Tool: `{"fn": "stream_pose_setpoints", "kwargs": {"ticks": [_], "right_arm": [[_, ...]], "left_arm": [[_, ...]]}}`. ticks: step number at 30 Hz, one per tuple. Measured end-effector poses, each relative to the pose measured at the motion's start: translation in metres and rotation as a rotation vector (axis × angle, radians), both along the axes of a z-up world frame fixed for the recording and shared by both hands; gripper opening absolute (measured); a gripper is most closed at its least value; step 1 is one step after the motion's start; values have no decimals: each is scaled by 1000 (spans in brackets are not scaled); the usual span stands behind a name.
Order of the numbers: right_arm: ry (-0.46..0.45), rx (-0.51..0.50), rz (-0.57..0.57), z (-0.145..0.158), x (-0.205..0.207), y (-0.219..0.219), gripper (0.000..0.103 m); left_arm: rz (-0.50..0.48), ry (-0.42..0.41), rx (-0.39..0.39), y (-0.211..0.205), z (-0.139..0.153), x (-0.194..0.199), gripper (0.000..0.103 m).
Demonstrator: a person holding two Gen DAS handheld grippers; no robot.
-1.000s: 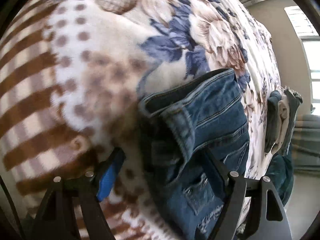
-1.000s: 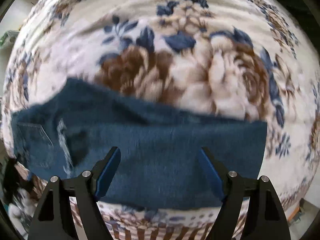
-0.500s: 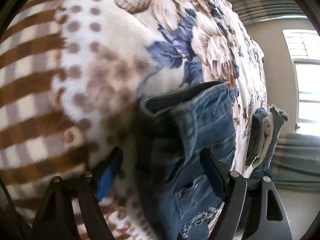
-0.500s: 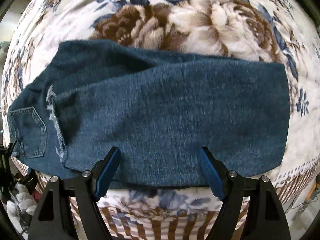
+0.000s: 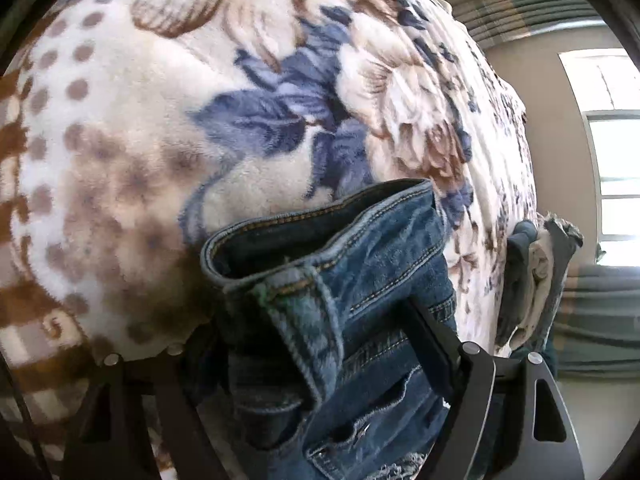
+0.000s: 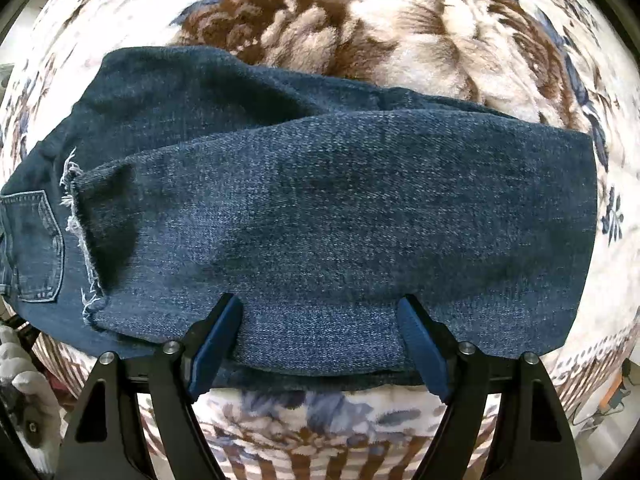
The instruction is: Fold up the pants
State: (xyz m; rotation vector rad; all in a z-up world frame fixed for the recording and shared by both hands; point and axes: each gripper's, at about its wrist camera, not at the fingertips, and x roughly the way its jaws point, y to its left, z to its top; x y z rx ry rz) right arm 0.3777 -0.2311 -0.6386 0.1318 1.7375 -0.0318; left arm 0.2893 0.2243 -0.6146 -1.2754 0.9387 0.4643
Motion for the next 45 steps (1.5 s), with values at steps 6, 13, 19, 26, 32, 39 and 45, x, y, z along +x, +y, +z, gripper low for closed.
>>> {"fn": "stream_pose_setpoints", "kwargs": {"ticks": [6,13,19,26,32,39,45], "right_arm": [[-7,4,6,-3,-9,3,84],[-4,13,-3,-42,-36,38,84],[-8,23,10,-33,-27,31,84],[-18,22,9,-33,-31,29,84],[-34,47,-12,-27,-36,21,84],[-47,34,-26,-22,-47,-2,84],[-68,56,-104,-8,-57,-45,84]], "left_arm": [[2,-29,22,-10,31,-11,53],[-28,-53,18,0,2,-3,58],[-12,-106,10,5,-4,3,43],[-121,-138,100,-13,39,20,26],[-218,-206,171,-37,80,32,24],[-461,-308,273,-113,139,49,23],[-686,-351,270,-211,152,58,22]]}}
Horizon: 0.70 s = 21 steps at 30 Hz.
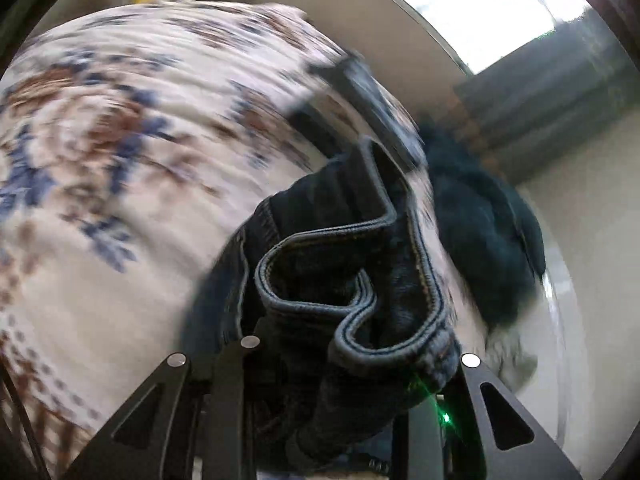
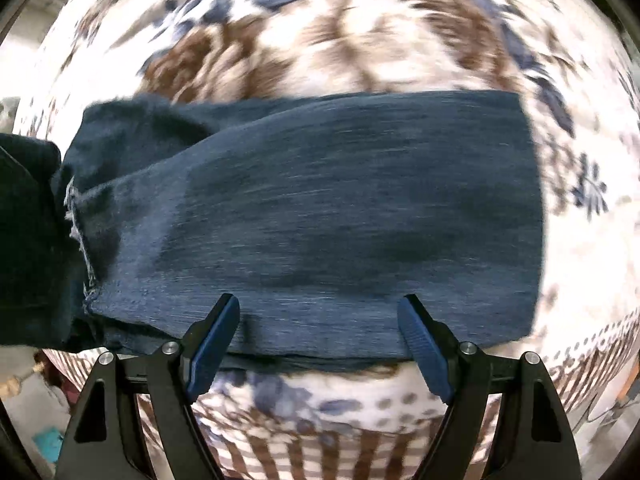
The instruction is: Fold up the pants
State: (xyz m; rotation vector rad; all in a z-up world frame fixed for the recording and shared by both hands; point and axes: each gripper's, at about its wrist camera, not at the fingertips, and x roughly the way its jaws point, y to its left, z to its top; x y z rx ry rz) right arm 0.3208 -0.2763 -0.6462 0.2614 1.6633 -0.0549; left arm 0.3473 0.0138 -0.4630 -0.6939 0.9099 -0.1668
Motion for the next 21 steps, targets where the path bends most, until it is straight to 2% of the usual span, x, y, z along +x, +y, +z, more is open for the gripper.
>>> {"fn": "stream_pose_setpoints", "kwargs": {"ticks": [4,6,8,10,12,18,19,21], "right_arm": [[-18,-15,-81,13,-13,-49,84],[-19,-37,-130,18,-24,-82,84],[-3,-61,-169,16,-36,-115,84],[20,-78,-207,11,-48,-145,84],[34,-78,-231,9,-55,-165,84],[14,-39,-253,16,-62,-198,84],[10,-25,-257,19,-61,-201,84],[-1,14,-263,25,-59,-208,84]], "left_arm": [[-149,6,44,-77,-8,0,22],[-229,27,99,-119,-22,0,22],[-321,75,154,-158,-46,1,22],[-402,178,225,-190,-82,1,22],[-437,232,266,-200,-102,3,23],[-449,293,275,-202,-96,19,27],[-448,296,277,-204,-92,18,31],[-424,297,260,-201,-78,16,51]]}}
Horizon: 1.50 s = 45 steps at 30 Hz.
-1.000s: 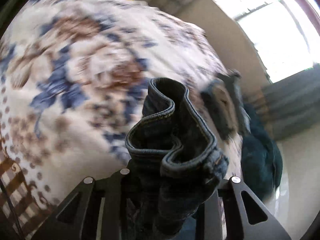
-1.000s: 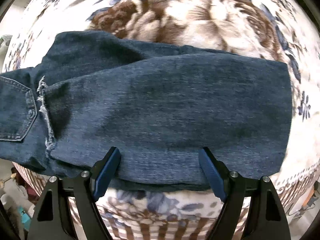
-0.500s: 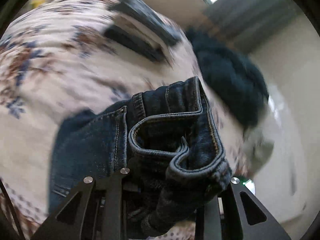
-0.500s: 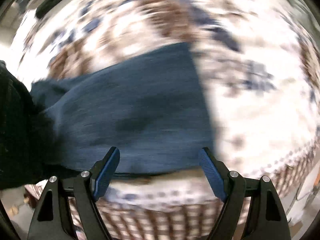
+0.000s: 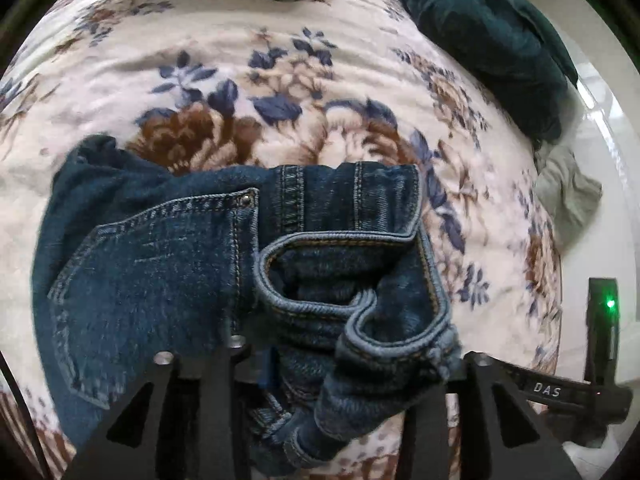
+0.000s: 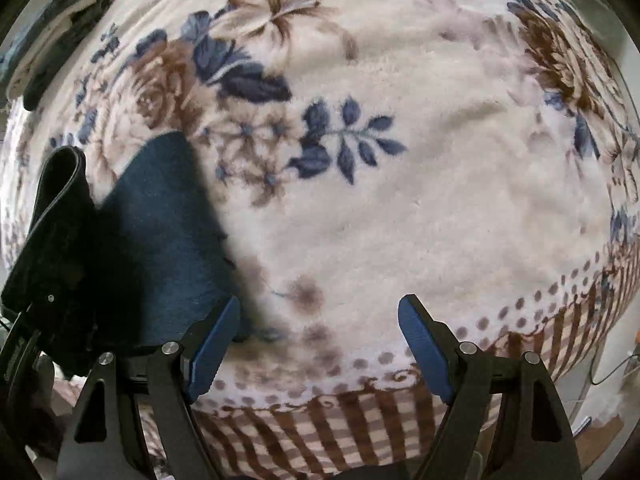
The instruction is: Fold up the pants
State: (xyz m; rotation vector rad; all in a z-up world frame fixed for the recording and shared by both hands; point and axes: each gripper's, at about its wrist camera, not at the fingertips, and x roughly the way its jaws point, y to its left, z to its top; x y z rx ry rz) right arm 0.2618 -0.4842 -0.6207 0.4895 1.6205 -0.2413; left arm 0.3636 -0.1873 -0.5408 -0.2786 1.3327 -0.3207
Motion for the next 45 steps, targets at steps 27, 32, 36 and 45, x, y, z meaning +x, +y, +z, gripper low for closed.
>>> {"fn": "stream_pose_setpoints", "kwargs": {"ticks": [27,32,36,45], "right_arm": [[-150,374,304,0,83,127,57],[-211,336,362,15,80,142,21],[-250,342,297,35,76,119,8],[-178,322,116,15,66,26,8]], "left_arm": [[326,112,345,143,-9,-21,103],[283,109,345,132,-9,-23,103],[264,81,323,128,8,-20,103],[275,88,193,134,20,4,103]]}}
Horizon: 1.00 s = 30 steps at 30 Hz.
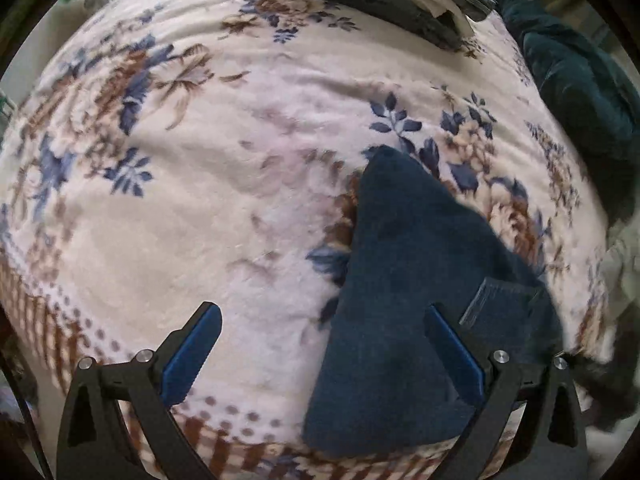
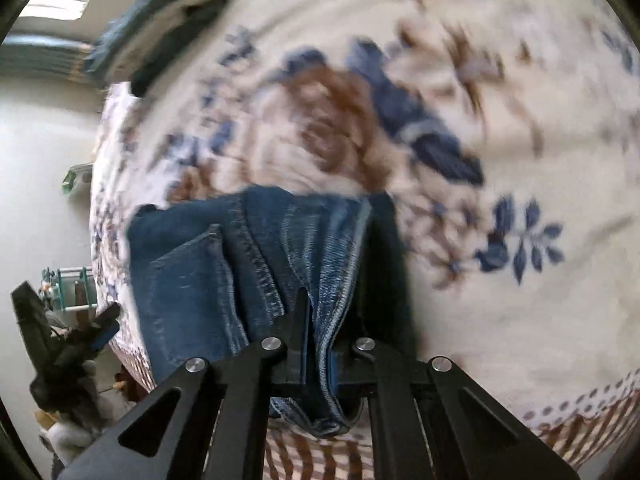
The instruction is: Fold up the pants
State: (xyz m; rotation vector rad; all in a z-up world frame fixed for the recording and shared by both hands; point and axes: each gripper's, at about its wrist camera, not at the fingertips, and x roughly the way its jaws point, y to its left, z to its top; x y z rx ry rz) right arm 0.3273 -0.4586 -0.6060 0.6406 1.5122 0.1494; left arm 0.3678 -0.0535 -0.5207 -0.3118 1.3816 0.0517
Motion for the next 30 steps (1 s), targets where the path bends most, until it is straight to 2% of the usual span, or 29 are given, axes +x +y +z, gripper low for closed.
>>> {"fn": "stream_pose_setpoints", "kwargs": {"ticks": [2,4,5,7,10,12,13,14,15,16,18,20,22,23,25,26,27,28,29,30], "right_arm": [[62,49,-21,-23,1,-3,12],[102,106,-66,-34,3,-8,31],[108,144,-99,-36,3,-12,34],[120,185,-145,-36,-1,-20,57],[103,257,-204,-31,-14,-30,60],[114,290,-205,-31,-20,-29,61],[119,303,-189,-33,-22,-24,61],[121,298,-169,-34,-23,-18,61],[126,263,-132,-35,-24,-10,61],[129,220,-116,-35,-24,-4,51],[120,154,-107,-39,-26,4,33],[133,129,-139,-42,-28,5,31],[134,54,-137,-37,-29,8,30],[131,24,-126,-33,-35,5,30],[123,3,-119,-25,-37,10,30],[120,20,-121,-22,-38,12,31],[123,37,-127,-19,-38,13,41],[145,51,-144,-20,-37,12,59],[159,64,-162,-20,-37,9,68],[156,84,-183,-18,-35,6,72]], "left_arm": [[13,13,-53,1,-7,13,103],[23,30,-120,1,-15,31,103],[22,39,-158,0,-20,41,103],[3,77,-191,0,-36,63,103],[-48,149,-260,-4,-69,94,101],[-71,162,-318,-7,-81,105,75],[-94,162,-315,-9,-83,109,54],[-140,148,-282,-13,-83,114,39],[-176,136,-267,-14,-81,115,34],[-220,128,-226,-15,-80,117,28],[-269,100,-151,-9,-79,120,25],[-309,64,13,-2,-76,128,23],[-288,41,105,12,-72,138,22],[-258,32,94,22,-69,143,22],[-167,51,-93,46,-65,150,23],[-146,60,-177,52,-64,150,27],[-141,65,-222,53,-62,149,32],[-143,70,-248,52,-60,147,48],[-150,67,-270,49,-56,143,60],[-156,56,-295,46,-53,137,65]]}}
